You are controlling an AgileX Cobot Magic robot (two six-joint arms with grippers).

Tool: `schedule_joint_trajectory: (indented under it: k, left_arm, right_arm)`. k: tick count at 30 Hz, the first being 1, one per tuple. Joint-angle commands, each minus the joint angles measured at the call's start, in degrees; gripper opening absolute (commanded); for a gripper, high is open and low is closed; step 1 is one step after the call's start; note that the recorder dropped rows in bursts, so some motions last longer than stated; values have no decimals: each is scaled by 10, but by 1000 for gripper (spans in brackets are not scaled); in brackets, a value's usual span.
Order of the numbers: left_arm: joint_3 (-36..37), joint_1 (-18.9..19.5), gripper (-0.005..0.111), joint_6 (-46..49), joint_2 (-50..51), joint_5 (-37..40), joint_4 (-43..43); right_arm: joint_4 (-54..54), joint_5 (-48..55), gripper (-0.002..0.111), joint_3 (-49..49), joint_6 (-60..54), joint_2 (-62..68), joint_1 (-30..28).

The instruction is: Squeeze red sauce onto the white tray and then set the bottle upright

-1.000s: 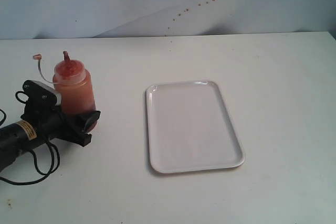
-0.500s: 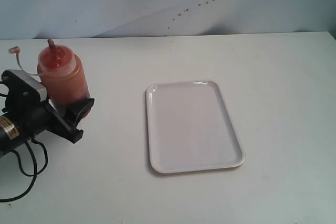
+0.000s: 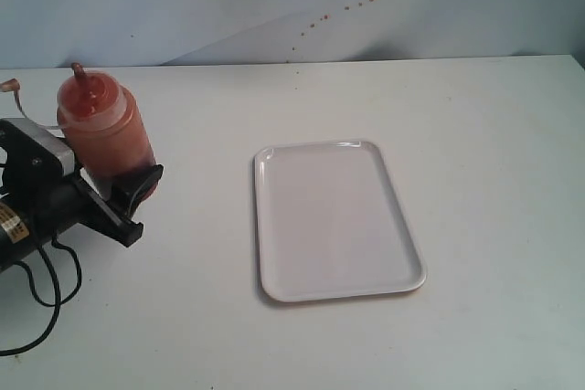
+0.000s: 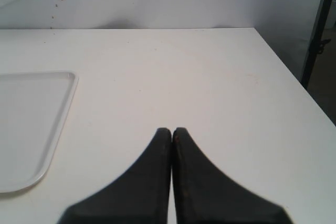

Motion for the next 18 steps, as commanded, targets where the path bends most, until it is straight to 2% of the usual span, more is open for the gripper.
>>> schedule_joint_trajectory:
  k: [1,4,7,8,11,14,18]
  left_arm:
    - [2,1,0,6,-8,-33,-4]
    - [2,1,0,28,-8,-33,3]
    - [0,-3,0,171,-10,-33,19]
    - [-5,-7,0,193,-11,-33,17]
    - [-51,-72,0,301,-11,-33,-5]
    - [-104,-150,0,446,-11,48,-131]
    - [-152,-217,0,619,-11,78,-216]
  right_arm:
    - [3,-1,0,1,1,-3,-3]
    - [3,-1,0,1,1,-3,-3]
    - [-6,-5,0,1,-2,-3,-3]
    - [-6,-10,0,1,-2,-3,-3]
    - [61,-97,0,1,1,-3,-3]
    - [76,-206,0,1,-8,-3,-3]
    - [78,-300,0,1,42,-3,-3]
